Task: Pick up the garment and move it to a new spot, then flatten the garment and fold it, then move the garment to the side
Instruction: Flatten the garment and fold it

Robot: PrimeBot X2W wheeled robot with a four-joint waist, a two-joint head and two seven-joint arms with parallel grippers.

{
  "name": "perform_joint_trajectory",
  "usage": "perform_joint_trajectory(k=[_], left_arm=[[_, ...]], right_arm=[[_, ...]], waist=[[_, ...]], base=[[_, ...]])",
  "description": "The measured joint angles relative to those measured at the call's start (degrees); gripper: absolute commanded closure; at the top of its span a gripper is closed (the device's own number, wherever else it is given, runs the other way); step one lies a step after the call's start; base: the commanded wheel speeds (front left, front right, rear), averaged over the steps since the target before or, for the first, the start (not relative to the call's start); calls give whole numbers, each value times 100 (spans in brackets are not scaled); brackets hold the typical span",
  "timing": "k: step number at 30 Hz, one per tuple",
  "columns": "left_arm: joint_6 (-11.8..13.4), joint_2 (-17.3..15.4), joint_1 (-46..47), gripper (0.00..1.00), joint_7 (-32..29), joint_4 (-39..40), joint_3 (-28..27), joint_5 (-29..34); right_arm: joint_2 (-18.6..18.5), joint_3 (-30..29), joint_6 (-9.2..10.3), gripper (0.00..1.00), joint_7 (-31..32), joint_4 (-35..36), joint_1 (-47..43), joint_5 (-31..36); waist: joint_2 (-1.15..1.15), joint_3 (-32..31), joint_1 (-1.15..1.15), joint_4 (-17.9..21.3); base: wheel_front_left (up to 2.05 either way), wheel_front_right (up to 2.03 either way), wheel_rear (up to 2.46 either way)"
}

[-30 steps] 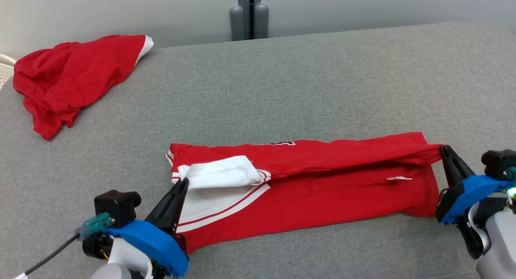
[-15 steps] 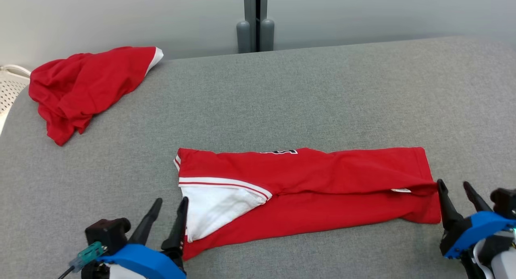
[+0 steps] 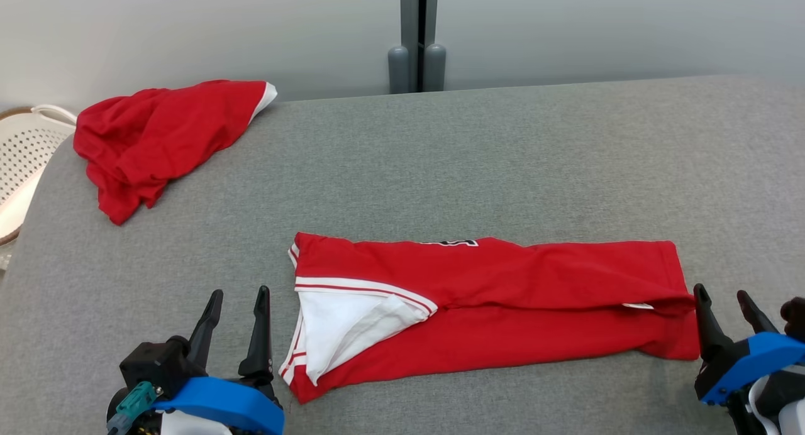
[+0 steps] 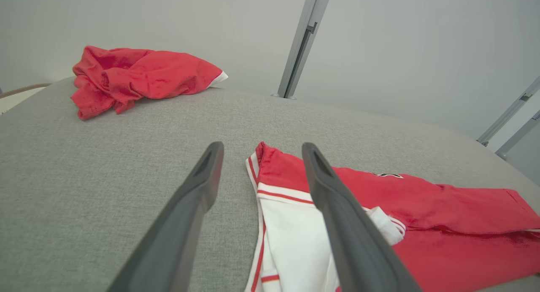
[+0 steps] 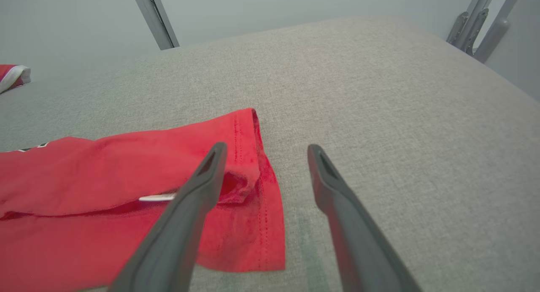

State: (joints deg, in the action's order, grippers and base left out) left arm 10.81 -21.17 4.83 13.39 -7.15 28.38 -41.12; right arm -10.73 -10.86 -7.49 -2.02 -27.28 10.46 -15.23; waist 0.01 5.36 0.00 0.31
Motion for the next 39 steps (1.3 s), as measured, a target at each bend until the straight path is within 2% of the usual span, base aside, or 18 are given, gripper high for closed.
perform_joint_trajectory(k=[5, 10, 21, 22, 24, 26, 27, 28, 34, 39], left_arm=[[49, 65, 134, 0, 43, -57, -9, 110], [69, 100, 191, 0, 78, -133, -3, 178], [91, 115, 210, 0, 115, -154, -142, 187], [91, 114, 210, 0, 118, -155, -147, 187], [91, 111, 210, 0, 118, -159, -156, 187], [91, 108, 210, 0, 122, -159, -163, 187], [92, 103, 210, 0, 132, -159, -169, 187], [92, 98, 210, 0, 133, -159, -175, 187], [142, 86, 205, 0, 134, -174, -219, 185], [180, 86, 202, 0, 135, -178, -263, 178]], right_arm=[[-12, -69, 1, 0, 423, -252, 314, 116], [-172, -136, 1, 0, 831, -801, 506, 288], [-213, -297, 1, 0, 1056, -1911, 965, 505], [-212, -313, 1, 3, 1081, -2004, 1029, 497], [-219, -308, 1, 56, 1131, -2161, 1133, 494], [-224, -294, 1, 76, 1132, -2290, 1228, 502], [-223, -283, 2, 96, 1123, -2343, 1277, 501], [-223, -276, 1, 100, 1094, -2390, 1321, 499], [-256, -172, -7, 100, 893, -2529, 1496, 382], [-647, -198, -5, 100, 815, -2417, 1480, 287]], waist=[[-1, 25, -1, -151], [-1, 63, -1, -362], [-1, 197, -1, -672], [-1, 206, 0, -682], [-1, 218, 0, -694], [-1, 230, 0, -694], [-1, 234, 0, -690], [-1, 238, 0, -683], [-1, 212, -1, -542], [-1, 147, -1, -375]], base=[[0, 0, 0], [0, 0, 0], [0, 0, 0], [0, 0, 0], [0, 0, 0], [0, 0, 0], [0, 0, 0], [0, 0, 0], [0, 0, 0], [0, 0, 0]])
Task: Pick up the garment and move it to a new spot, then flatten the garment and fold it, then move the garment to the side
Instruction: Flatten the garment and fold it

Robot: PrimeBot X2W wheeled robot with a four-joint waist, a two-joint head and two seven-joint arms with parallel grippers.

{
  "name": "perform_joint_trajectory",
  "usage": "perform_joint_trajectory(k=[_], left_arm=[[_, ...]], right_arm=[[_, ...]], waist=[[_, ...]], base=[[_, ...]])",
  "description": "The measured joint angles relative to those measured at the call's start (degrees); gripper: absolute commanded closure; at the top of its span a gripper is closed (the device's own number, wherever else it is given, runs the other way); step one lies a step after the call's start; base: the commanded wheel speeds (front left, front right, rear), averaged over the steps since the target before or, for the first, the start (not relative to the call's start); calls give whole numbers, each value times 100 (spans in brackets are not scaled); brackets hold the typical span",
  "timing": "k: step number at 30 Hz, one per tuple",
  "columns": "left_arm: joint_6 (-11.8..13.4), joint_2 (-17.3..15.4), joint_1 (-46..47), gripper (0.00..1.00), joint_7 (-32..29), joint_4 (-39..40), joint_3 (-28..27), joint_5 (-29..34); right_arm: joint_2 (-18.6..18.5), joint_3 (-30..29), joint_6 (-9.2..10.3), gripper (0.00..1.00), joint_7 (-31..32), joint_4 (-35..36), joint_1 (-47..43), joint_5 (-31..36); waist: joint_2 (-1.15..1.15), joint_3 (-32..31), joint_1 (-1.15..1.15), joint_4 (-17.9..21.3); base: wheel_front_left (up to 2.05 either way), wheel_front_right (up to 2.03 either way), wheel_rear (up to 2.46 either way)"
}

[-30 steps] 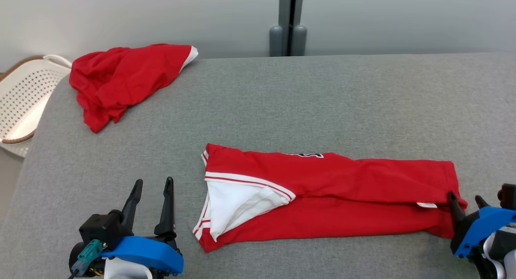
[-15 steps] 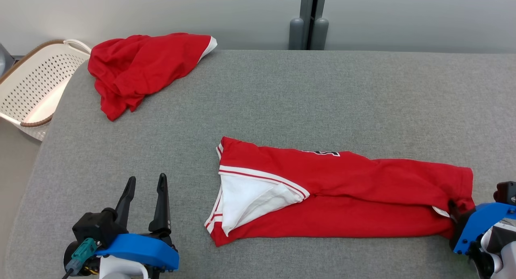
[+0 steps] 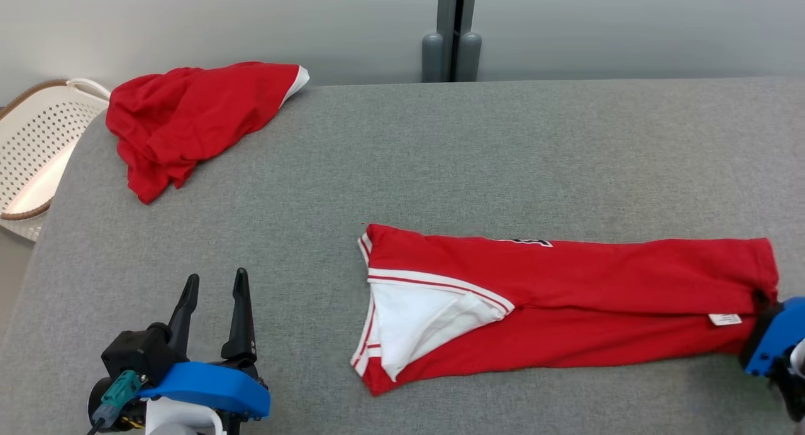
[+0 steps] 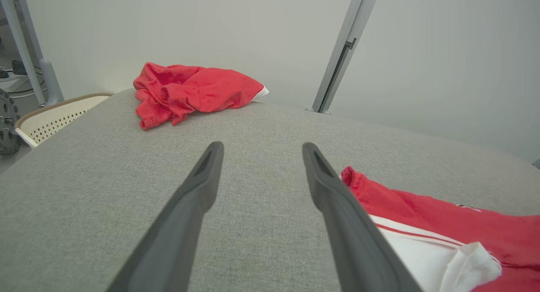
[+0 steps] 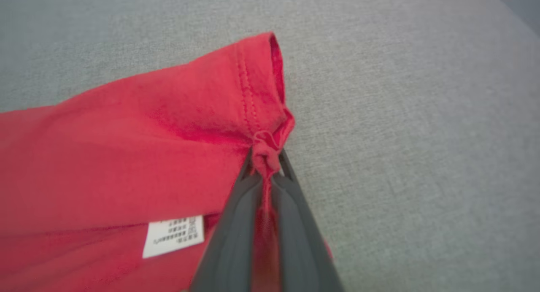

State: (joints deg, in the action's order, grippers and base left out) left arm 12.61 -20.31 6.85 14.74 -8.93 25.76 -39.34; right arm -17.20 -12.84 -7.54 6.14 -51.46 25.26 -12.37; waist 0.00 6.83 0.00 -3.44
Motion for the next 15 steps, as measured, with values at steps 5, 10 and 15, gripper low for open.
perform_joint_trajectory(k=[5, 10, 15], left_arm=[[1, 2, -29, 0, 7, -13, -31, 0], [-5, 20, -34, 0, 8, -51, -3, 8], [-53, 36, -32, 0, 8, -89, 56, 11]], right_arm=[[-256, -156, 3, 100, -16, 269, -159, -155], [-54, -54, 7, 100, 56, 748, -300, -579], [400, 571, 7, 100, 449, 1797, -563, -1412]], waist=[[0, -39, 0, 181], [0, -73, 0, 276], [0, -139, 0, 237]], base=[[0, 0, 0], [0, 0, 0], [0, 0, 0]])
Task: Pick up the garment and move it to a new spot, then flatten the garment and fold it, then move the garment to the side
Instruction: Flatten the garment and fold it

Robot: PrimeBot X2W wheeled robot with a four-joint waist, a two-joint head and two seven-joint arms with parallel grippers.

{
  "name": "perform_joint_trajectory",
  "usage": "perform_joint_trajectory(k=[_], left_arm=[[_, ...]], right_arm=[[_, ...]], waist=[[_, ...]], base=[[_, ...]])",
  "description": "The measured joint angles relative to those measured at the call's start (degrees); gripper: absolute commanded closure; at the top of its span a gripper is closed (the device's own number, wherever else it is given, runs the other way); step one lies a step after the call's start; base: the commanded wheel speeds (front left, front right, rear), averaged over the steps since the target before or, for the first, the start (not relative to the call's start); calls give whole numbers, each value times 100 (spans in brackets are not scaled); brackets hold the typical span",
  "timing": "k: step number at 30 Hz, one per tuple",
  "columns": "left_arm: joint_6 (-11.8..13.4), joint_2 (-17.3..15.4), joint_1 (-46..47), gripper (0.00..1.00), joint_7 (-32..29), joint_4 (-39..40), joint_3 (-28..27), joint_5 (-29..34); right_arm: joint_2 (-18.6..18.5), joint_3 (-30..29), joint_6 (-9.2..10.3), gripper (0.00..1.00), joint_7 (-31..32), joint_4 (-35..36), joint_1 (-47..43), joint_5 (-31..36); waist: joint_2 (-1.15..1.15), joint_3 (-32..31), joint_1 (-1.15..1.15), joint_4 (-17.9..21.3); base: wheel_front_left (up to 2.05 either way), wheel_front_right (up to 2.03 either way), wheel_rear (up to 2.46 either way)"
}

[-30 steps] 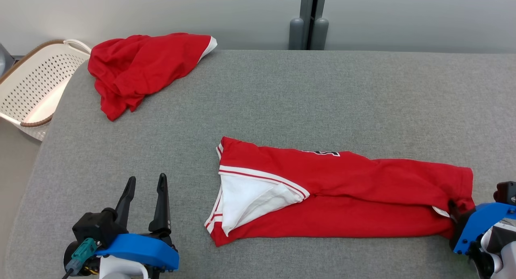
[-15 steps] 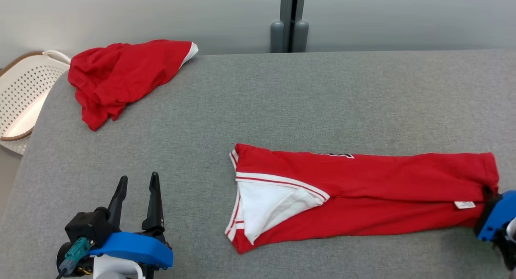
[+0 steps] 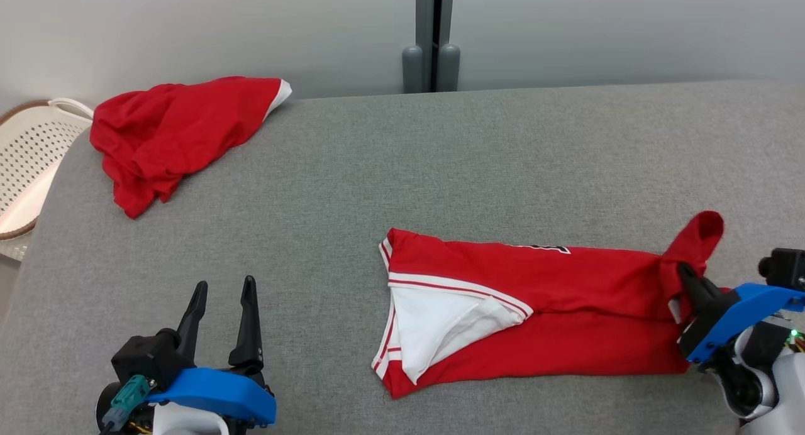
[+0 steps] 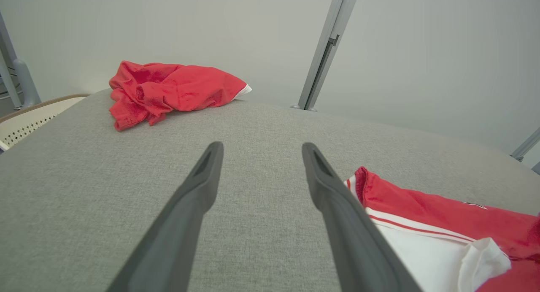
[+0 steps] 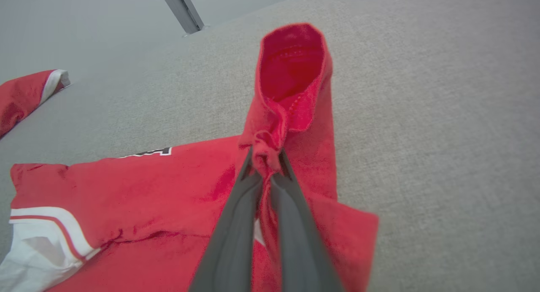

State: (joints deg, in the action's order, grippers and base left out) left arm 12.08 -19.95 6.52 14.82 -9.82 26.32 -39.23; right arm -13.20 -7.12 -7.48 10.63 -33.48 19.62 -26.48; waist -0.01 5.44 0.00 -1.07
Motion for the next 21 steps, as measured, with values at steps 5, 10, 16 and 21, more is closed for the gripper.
perform_joint_trajectory(k=[5, 10, 16, 21], left_arm=[[-4, 2, -15, 0, -1, -32, 30, 1], [-36, 20, -29, 0, -1, -70, 54, -3], [-88, 87, 1, 0, -2, -119, 145, -1], [-152, 183, 121, 0, -4, -199, 234, 44]], right_arm=[[223, 595, 0, 100, 385, 1116, -393, -493], [558, 1111, 0, 100, 602, 1659, -543, -621], [949, 1666, 0, 100, 642, 1578, -353, -921], [1021, 2046, 1, 100, 519, 1150, -54, -1117]], waist=[[0, -99, 0, -170], [1, -158, 0, -368], [0, -156, 1, -635], [0, -97, 0, -892]], base=[[0, 0, 0], [0, 0, 0], [0, 0, 0], [0, 0, 0]])
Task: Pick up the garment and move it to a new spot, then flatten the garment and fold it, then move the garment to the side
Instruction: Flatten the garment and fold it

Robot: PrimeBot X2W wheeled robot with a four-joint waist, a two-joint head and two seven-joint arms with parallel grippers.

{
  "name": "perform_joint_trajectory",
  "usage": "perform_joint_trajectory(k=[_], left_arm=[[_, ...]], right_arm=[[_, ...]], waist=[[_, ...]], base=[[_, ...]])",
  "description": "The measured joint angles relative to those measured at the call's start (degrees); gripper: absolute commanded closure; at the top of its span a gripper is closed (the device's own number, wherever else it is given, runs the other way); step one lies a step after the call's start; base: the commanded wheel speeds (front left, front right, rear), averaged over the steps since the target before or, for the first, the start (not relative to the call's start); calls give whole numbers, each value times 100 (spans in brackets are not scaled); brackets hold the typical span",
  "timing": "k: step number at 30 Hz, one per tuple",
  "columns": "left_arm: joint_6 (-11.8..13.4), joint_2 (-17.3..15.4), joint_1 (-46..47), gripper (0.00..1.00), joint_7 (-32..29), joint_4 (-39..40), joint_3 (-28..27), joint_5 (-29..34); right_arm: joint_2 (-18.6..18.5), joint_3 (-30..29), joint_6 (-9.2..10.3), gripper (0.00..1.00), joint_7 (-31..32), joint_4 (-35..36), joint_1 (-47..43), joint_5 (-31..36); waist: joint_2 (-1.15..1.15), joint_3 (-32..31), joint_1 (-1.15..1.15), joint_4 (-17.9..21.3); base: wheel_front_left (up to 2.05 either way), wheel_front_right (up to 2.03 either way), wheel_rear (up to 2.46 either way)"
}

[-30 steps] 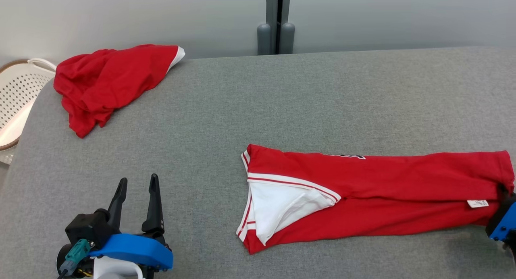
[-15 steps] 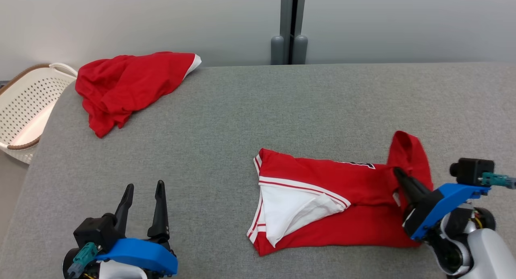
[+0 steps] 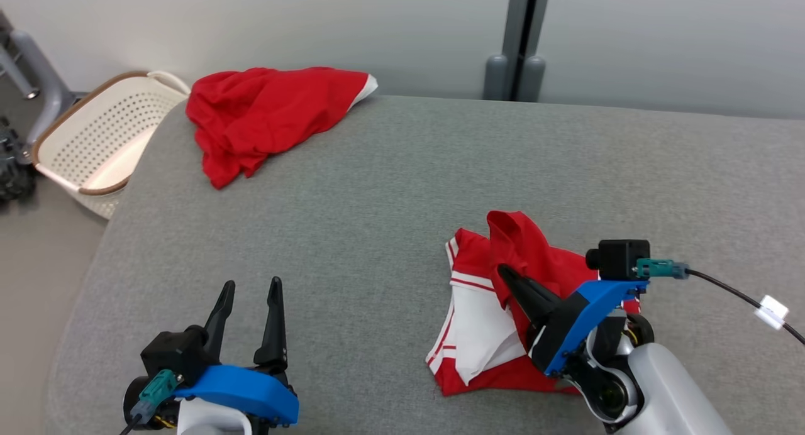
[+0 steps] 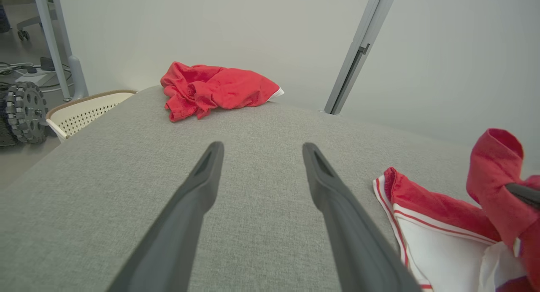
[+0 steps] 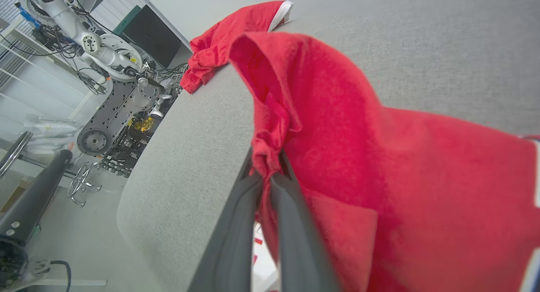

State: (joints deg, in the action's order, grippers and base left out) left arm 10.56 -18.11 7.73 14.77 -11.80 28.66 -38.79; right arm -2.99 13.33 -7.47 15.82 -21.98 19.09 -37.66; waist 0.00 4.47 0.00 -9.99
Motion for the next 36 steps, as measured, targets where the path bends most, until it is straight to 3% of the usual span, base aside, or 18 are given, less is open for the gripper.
perform_joint_trajectory(k=[5, 6, 7, 8, 9, 14, 20, 26, 33, 34, 35, 36], left_arm=[[-52, 99, 147, 0, 2, -109, 47, 24], [-58, 118, 171, 0, 3, -135, 52, 36], [-60, 134, 186, 0, 3, -154, 54, 47], [-67, 155, 191, 0, 4, -177, 48, 51], [-88, 175, 193, 0, 4, -205, 45, 55], [-104, 210, 197, 0, 11, -296, -8, 74], [-137, 247, 196, 0, 14, -318, -42, 116], [-152, 253, 179, 0, 21, -314, -77, 157], [-163, 266, 180, 0, 21, -304, -80, 190], [-172, 267, 181, 0, 21, -305, -79, 192], [-187, 269, 183, 0, 22, -307, -77, 193], [-188, 269, 184, 0, 21, -311, -75, 194]], right_arm=[[10, 323, 0, 100, -221, -560, 280, -331], [11, 356, 0, 89, -286, -705, 330, -374], [11, 393, 0, 62, -343, -855, 383, -376], [10, 441, 0, 18, -413, -980, 436, -376], [10, 490, 0, 0, -478, -1077, 482, -391], [14, 776, 0, 0, -749, -1382, 659, -593], [15, 848, -1, 0, -1255, -1251, 679, -675], [-216, 419, -1, 0, -1904, -1047, 612, 297], [-360, 94, -1, 0, -2094, -703, 219, 1302], [-372, 111, -1, 13, -2092, -666, 143, 1446], [-388, 143, -1, 52, -2076, -650, 69, 1588], [-402, 182, -1, 63, -2030, -649, -5, 1723]], waist=[[0, 106, 0, -232], [0, 127, 0, -269], [0, 145, 0, -299], [0, 163, 0, -324], [0, 175, 0, -341], [0, 183, 0, -292], [0, 145, 0, -89], [0, 109, 0, 140], [0, 115, 0, 239], [0, 122, 0, 234], [0, 128, 0, 226], [0, 132, 0, 212]], base=[[0, 0, 0], [0, 0, 0], [0, 0, 0], [0, 0, 0], [0, 0, 0], [0, 0, 0], [0, 0, 0], [0, 0, 0], [0, 0, 0], [0, 0, 0], [0, 0, 0], [0, 0, 0]])
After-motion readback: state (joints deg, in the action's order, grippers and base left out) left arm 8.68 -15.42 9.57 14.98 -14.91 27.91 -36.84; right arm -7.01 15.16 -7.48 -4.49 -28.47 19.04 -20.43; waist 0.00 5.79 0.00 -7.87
